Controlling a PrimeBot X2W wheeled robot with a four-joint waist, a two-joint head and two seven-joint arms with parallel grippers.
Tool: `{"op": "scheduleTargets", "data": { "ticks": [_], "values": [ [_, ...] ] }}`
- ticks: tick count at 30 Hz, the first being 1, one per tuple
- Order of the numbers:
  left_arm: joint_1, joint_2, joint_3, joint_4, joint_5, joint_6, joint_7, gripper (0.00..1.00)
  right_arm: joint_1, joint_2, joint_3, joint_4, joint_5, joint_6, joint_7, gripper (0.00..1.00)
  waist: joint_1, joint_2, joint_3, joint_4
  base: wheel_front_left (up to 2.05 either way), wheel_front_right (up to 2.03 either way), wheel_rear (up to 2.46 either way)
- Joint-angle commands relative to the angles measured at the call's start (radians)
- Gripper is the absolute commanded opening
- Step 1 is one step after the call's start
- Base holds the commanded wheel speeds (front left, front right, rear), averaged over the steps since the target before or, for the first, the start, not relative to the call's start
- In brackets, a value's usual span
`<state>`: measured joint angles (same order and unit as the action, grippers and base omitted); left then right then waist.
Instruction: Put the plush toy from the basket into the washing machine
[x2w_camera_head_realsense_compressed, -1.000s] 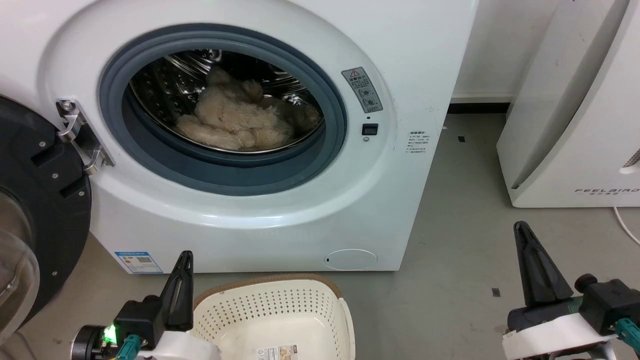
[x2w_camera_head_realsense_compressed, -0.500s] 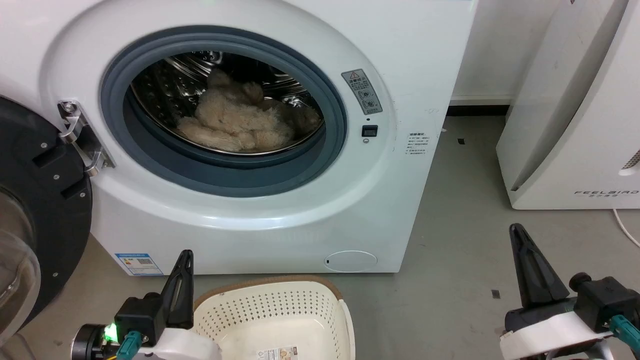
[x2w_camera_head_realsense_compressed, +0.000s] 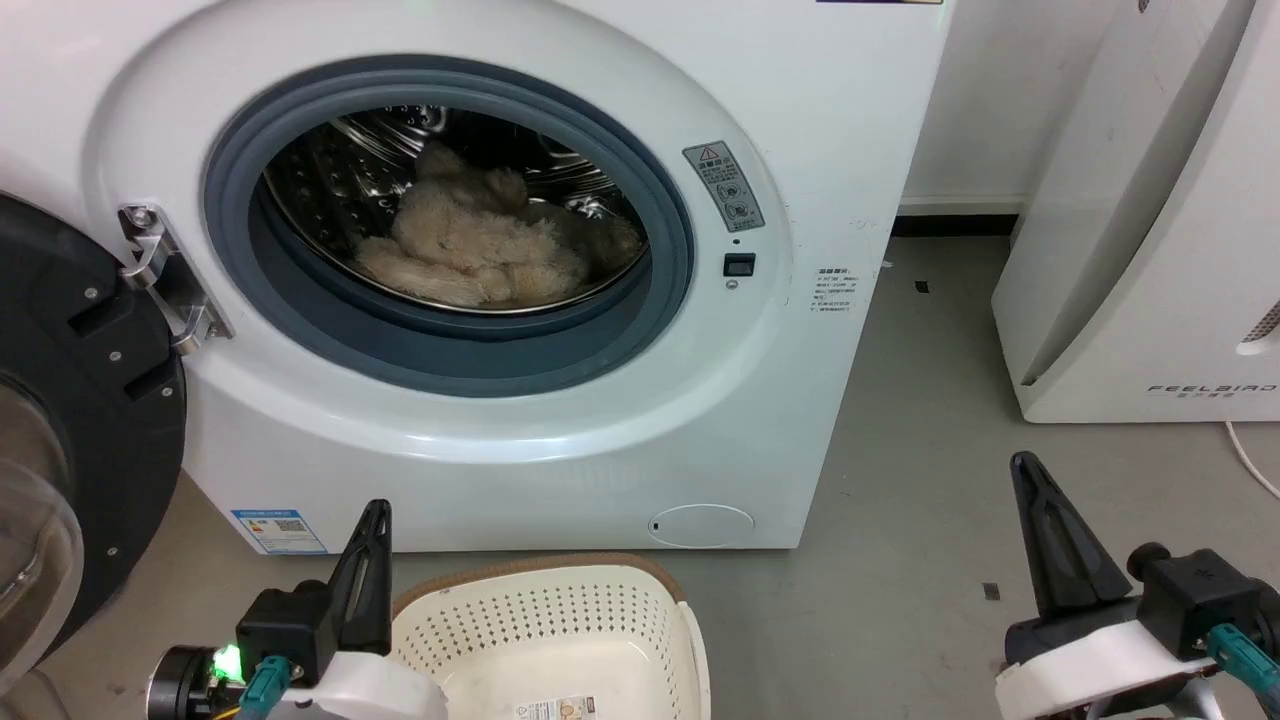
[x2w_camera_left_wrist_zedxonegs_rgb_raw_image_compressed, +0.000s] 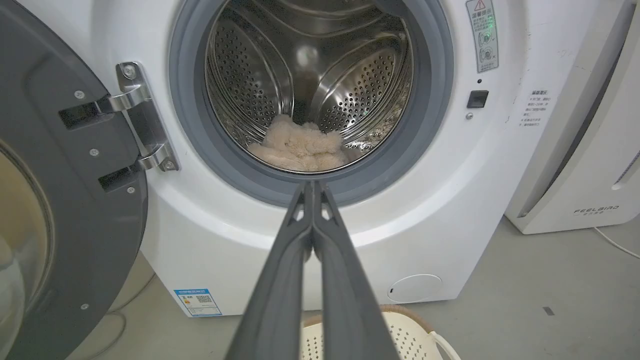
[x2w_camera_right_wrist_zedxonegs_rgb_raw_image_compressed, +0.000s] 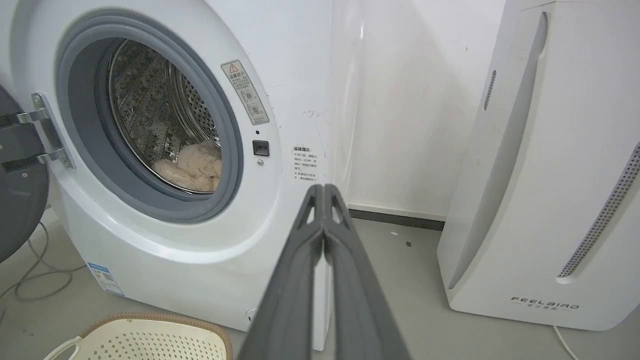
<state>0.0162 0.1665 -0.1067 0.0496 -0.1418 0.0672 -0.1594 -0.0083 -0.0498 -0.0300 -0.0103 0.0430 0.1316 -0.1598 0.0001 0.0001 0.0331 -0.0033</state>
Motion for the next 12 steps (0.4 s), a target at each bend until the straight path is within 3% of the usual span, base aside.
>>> {"op": "scheduleTargets", "data": {
  "ticks": [1,12],
  "values": [
    [-0.006,-0.007,0.008,-0.007,0.012,-0.005,0.004,0.0,0.003,0.0,0.002,0.003,-0.004,0.0,0.004,0.0,-0.0001,-0.0001,-0.001,0.0,0.0,0.0,0.0],
    [-0.008,-0.023,0.023,-0.013,0.031,-0.014,0.027,0.0,0.004,0.0,0.006,0.004,-0.01,0.0,0.027,0.0,-0.0001,-0.0001,-0.005,0.001,0.0,0.0,0.0]
  ]
}}
